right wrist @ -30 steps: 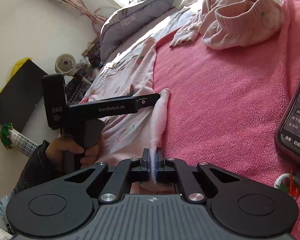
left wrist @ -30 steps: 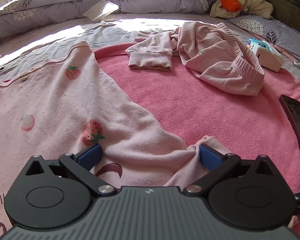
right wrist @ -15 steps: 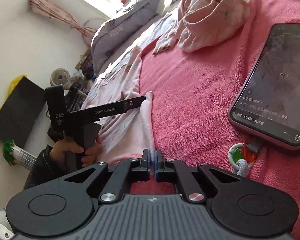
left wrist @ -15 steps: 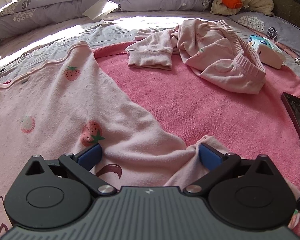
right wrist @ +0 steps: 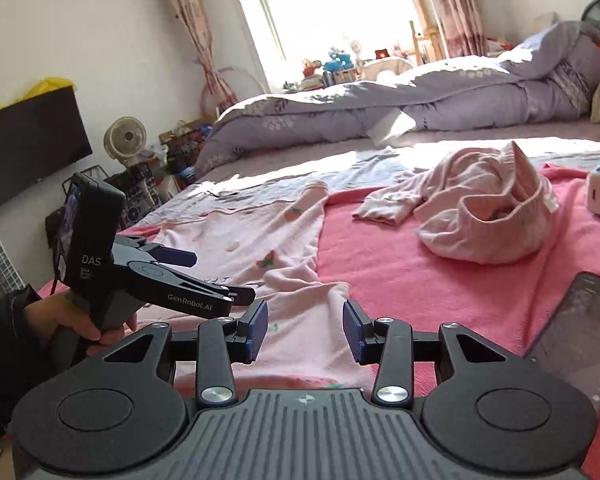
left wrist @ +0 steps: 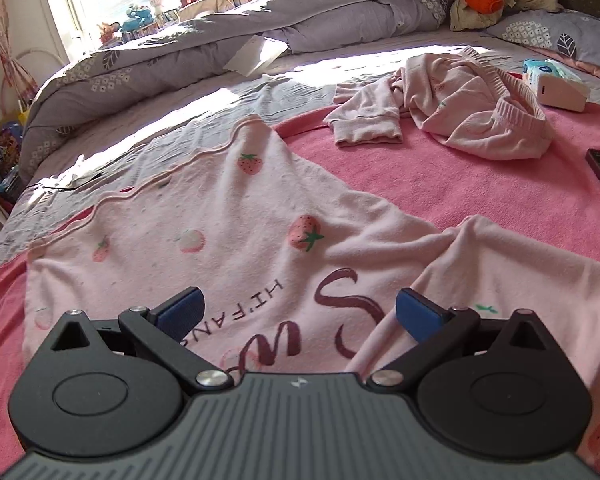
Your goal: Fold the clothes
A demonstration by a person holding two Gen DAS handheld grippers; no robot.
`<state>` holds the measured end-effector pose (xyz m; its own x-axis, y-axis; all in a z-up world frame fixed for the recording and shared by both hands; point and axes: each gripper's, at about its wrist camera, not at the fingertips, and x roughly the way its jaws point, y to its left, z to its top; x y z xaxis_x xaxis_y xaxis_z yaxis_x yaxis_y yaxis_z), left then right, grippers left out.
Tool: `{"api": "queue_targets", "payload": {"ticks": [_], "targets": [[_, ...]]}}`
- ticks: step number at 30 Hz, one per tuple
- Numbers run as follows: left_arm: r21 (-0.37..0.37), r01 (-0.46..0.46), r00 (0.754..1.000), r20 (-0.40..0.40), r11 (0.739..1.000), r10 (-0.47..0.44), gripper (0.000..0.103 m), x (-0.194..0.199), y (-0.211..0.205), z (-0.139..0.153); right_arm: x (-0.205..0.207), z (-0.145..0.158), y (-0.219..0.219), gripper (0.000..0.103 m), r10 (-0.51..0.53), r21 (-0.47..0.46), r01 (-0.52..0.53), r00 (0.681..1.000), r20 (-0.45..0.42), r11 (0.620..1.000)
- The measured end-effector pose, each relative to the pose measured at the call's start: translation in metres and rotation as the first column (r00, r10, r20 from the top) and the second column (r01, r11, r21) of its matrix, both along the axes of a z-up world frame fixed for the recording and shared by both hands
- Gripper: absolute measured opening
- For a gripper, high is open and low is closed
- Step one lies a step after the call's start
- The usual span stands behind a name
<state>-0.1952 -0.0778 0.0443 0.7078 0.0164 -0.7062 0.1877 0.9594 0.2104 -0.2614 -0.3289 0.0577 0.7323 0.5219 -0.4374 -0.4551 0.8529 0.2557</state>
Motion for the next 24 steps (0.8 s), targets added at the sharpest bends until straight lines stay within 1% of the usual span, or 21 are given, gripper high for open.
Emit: {"api": "queue_targets", "payload": {"ticks": [1, 2, 3, 4, 5, 6, 8, 11, 13, 15, 17, 19, 21, 22, 23, 24], "targets": [[0.004, -0.02, 1.0, -0.002, 1.0, 0.02, 0.103, -0.004, 0.008, -0.001, 0.002, -0.008, 0.015, 0.052, 0.009, -0.035, -0.008, 1.0, 0.026, 0.999], [-0.002, -0.041, 0.999, -0.009, 0.999, 0.041, 0.103, -0.007, 0.017, -0.002, 0.004, -0.02, 0.028, 0.064, 0.021, -0.078, -0.018, 0.999, 0.042, 0.997], [-0.009, -0.056, 0.998, -0.012, 0.998, 0.056, 0.103, -0.01, 0.025, -0.003, 0.007, -0.033, 0.042, 0.068, 0.03, -0.128, -0.026, 0.999, 0.029, 0.991], [-0.014, -0.067, 0.998, -0.014, 0.998, 0.067, 0.103, -0.014, 0.031, -0.004, 0.006, -0.047, 0.052, 0.07, 0.024, -0.17, -0.017, 0.999, 0.04, 0.985], [-0.018, -0.077, 0.997, -0.015, 0.997, 0.077, 0.103, -0.017, 0.036, -0.006, 0.0, -0.059, 0.06, 0.072, 0.01, -0.199, 0.01, 0.995, 0.096, 0.98], [-0.021, -0.087, 0.996, -0.017, 0.996, 0.087, 0.103, -0.02, 0.042, -0.007, -0.004, -0.064, 0.066, 0.072, 0.001, -0.227, 0.029, 0.992, 0.13, 0.973], [-0.028, -0.1, 0.995, -0.018, 0.995, 0.099, 0.103, -0.026, 0.051, -0.01, -0.008, -0.06, 0.072, 0.072, -0.011, -0.272, 0.05, 0.99, 0.143, 0.961], [-0.05, -0.108, 0.994, -0.011, 0.993, 0.107, 0.103, -0.036, 0.063, -0.011, -0.01, -0.053, 0.071, 0.072, -0.019, -0.286, 0.053, 0.993, 0.121, 0.957], [-0.049, -0.116, 0.993, 0.0, 0.992, 0.116, 0.103, -0.045, 0.072, -0.01, -0.013, -0.046, 0.074, 0.072, -0.02, -0.316, 0.06, 0.991, 0.129, 0.947], [-0.034, -0.128, 0.991, 0.033, 0.991, 0.13, 0.103, -0.061, 0.083, -0.004, -0.018, -0.037, 0.081, 0.074, -0.013, -0.337, 0.067, 0.987, 0.16, 0.939], [-0.019, -0.143, 0.985, 0.09, 0.989, 0.145, 0.103, -0.083, 0.099, 0.003, -0.025, -0.027, 0.088, 0.076, 0.016, -0.319, 0.048, 0.981, 0.193, 0.947], [-0.002, -0.196, 0.97, 0.144, 0.981, 0.194, 0.103, -0.109, 0.122, 0.01, -0.029, -0.018, 0.103, 0.079, 0.07, -0.287, -0.006, 0.975, 0.213, 0.958], [-0.016, -0.279, 0.947, 0.161, 0.96, 0.278, 0.103, -0.13, 0.153, 0.012, -0.029, -0.013, 0.125, 0.08, 0.124, -0.266, -0.064, 0.968, 0.219, 0.962], [-0.026, -0.322, 0.932, 0.165, 0.946, 0.322, 0.103, -0.141, 0.168, 0.013, -0.029, -0.013, 0.138, 0.08, 0.153, -0.257, -0.095, 0.964, 0.216, 0.962], [-0.044, -0.379, 0.911, 0.16, 0.924, 0.381, 0.103, -0.151, 0.188, 0.014, -0.028, -0.013, 0.153, 0.08, 0.184, -0.249, -0.129, 0.96, 0.212, 0.96], [-0.065, -0.443, 0.882, 0.149, 0.894, 0.448, 0.103, -0.162, 0.209, 0.013, -0.028, -0.013, 0.168, 0.08, 0.214, -0.243, -0.162, 0.954, 0.208, 0.956]]}}
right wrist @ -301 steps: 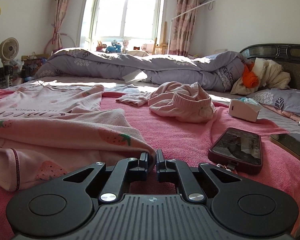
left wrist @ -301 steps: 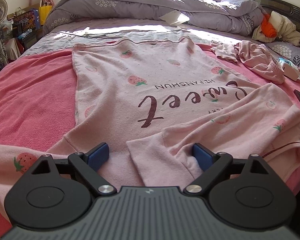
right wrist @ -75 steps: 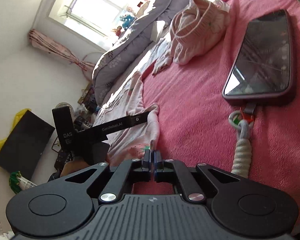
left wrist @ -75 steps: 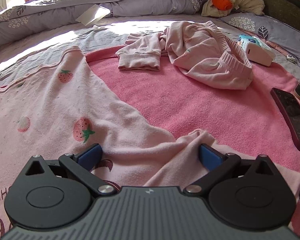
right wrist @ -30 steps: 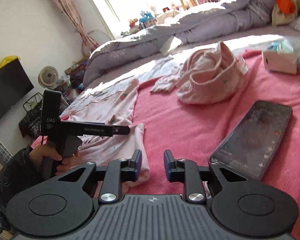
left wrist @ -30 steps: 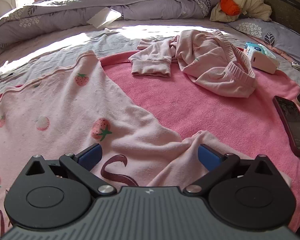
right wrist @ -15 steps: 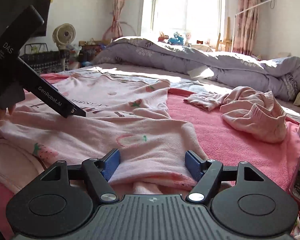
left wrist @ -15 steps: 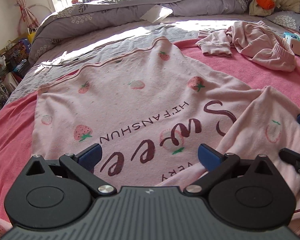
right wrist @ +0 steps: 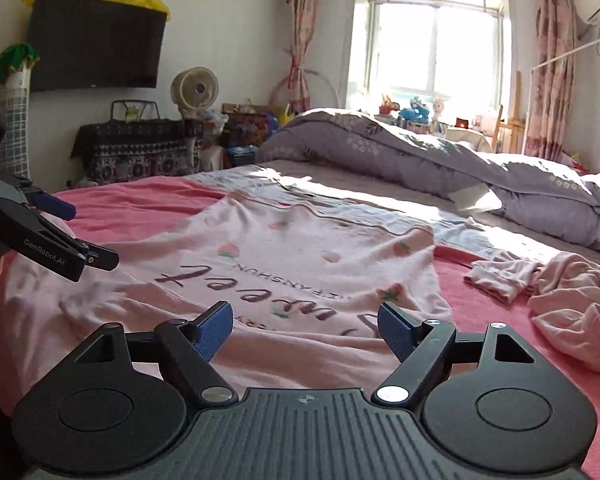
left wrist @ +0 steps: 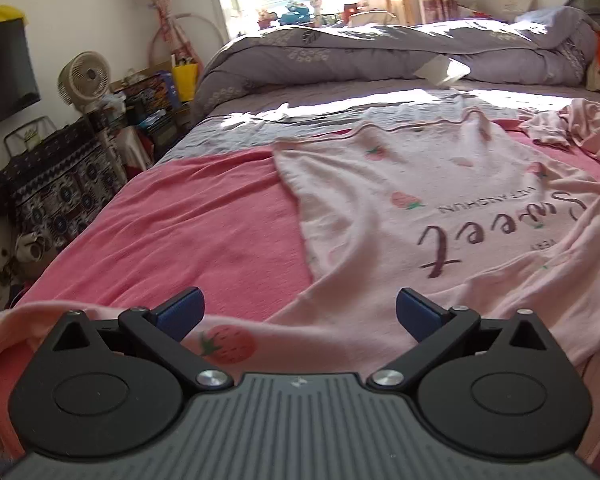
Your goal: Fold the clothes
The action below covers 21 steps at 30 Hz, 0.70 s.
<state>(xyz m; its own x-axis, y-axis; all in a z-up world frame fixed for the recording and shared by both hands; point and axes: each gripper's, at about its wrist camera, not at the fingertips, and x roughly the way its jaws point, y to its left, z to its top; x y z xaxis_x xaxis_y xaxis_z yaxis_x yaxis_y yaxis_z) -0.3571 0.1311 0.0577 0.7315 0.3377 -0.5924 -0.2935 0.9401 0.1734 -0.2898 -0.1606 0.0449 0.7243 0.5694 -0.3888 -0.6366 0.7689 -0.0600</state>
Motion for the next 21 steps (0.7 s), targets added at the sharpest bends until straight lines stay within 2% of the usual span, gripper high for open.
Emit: {"api": "queue_targets", "payload": {"ticks": [2, 4, 7, 8, 11, 14, 16, 17, 18, 19, 21], "targets": [[-0.05, -0.129, 0.992, 0.005, 0.99, 0.129, 0.103, -0.022, 0.039, -0.002, -0.002, -0.001, 0.033, 0.08, 0.065, 0.003, -0.065, 0.998, -0.007, 0.998], [-0.104, -0.249, 0.967, 0.021, 0.963, 0.252, 0.103, -0.044, 0.074, -0.003, -0.008, -0.003, 0.063, 0.08, 0.135, 0.0, -0.135, 0.991, -0.008, 0.991], [-0.23, -0.378, 0.912, 0.073, 0.897, 0.403, 0.103, -0.076, 0.123, -0.005, -0.018, -0.026, 0.107, 0.08, 0.206, -0.122, -0.207, 0.978, -0.015, 0.971], [-0.276, -0.409, 0.89, 0.09, 0.87, 0.447, 0.103, -0.086, 0.138, -0.006, -0.02, -0.03, 0.113, 0.08, 0.215, -0.137, -0.215, 0.977, -0.015, 0.967], [-0.39, -0.494, 0.8, 0.145, 0.777, 0.582, 0.103, -0.114, 0.178, -0.013, -0.021, -0.03, 0.11, 0.081, 0.21, -0.095, -0.211, 0.977, -0.023, 0.973], [-0.49, -0.549, 0.677, 0.214, 0.677, 0.704, 0.103, -0.137, 0.208, -0.024, -0.008, -0.031, 0.102, 0.083, 0.211, -0.038, -0.216, 0.972, -0.102, 0.976], [-0.517, -0.595, 0.603, 0.219, 0.616, 0.767, 0.103, -0.149, 0.225, -0.032, -0.004, -0.03, 0.102, 0.085, 0.21, -0.03, -0.215, 0.97, -0.123, 0.976], [-0.509, -0.618, 0.581, 0.218, 0.599, 0.784, 0.103, -0.151, 0.232, -0.035, -0.004, -0.031, 0.101, 0.086, 0.208, -0.031, -0.214, 0.97, -0.123, 0.976], [-0.469, -0.648, 0.577, 0.212, 0.6, 0.789, 0.103, -0.149, 0.239, -0.037, -0.005, -0.031, 0.101, 0.086, 0.208, -0.032, -0.213, 0.971, -0.121, 0.977], [-0.427, -0.665, 0.586, 0.211, 0.613, 0.782, 0.103, -0.146, 0.244, -0.039, -0.005, -0.032, 0.1, 0.086, 0.207, -0.032, -0.212, 0.971, -0.12, 0.977], [-0.353, -0.667, 0.624, 0.214, 0.656, 0.751, 0.103, -0.138, 0.252, -0.039, -0.005, -0.033, 0.099, 0.087, 0.206, -0.032, -0.211, 0.971, -0.12, 0.977]]}}
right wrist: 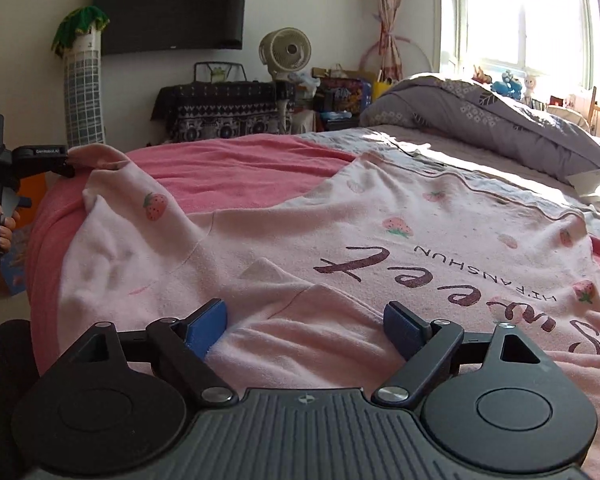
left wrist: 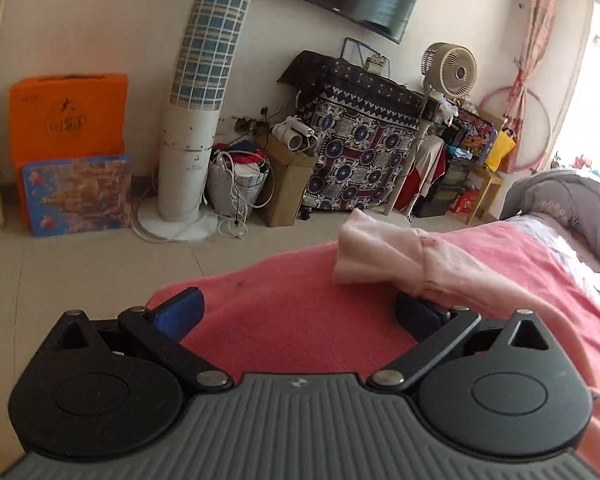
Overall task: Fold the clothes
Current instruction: 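Grasp the sleeve cuff with the left gripper and lift it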
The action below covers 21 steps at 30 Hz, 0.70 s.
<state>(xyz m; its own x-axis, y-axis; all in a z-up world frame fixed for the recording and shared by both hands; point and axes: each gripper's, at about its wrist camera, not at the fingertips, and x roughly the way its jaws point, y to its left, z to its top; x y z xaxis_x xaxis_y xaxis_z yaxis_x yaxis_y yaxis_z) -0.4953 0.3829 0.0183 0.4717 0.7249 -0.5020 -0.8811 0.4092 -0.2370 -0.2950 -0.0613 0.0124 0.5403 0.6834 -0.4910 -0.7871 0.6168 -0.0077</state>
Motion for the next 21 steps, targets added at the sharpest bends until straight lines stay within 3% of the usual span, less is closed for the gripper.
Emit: {"api": "queue_targets", "payload": {"ticks": [10, 14, 18, 20, 21], "targets": [[0.188, 0.116, 0.979, -0.19, 0.975, -0.079, 0.103, 0.094, 0.021, 0.071, 0.001, -0.001, -0.001, 0.09, -0.01, 0.004, 0.01, 1.0, -0.008, 1.0], [0.161, 0.17, 0.946, -0.304, 0.972, -0.115, 0.103, 0.121, 0.021, 0.07, 0.0, -0.001, -0.001, 0.09, -0.011, 0.007, 0.012, 1.0, -0.007, 1.0], [0.104, 0.235, 0.951, -0.229, 0.966, -0.207, 0.103, 0.107, 0.022, 0.054, 0.0, -0.001, -0.001, 0.09, -0.012, 0.011, 0.012, 1.0, -0.005, 1.0], [0.04, 0.218, 0.964, -0.164, 0.975, -0.209, 0.103, 0.1, 0.034, 0.042, -0.001, -0.001, -0.001, 0.09, -0.012, 0.011, 0.012, 1.0, -0.005, 1.0], [-0.027, 0.215, 0.97, -0.114, 0.976, -0.217, 0.103, 0.096, 0.044, 0.035, -0.001, 0.0, -0.001, 0.09, -0.012, 0.011, 0.012, 1.0, -0.005, 1.0]]}}
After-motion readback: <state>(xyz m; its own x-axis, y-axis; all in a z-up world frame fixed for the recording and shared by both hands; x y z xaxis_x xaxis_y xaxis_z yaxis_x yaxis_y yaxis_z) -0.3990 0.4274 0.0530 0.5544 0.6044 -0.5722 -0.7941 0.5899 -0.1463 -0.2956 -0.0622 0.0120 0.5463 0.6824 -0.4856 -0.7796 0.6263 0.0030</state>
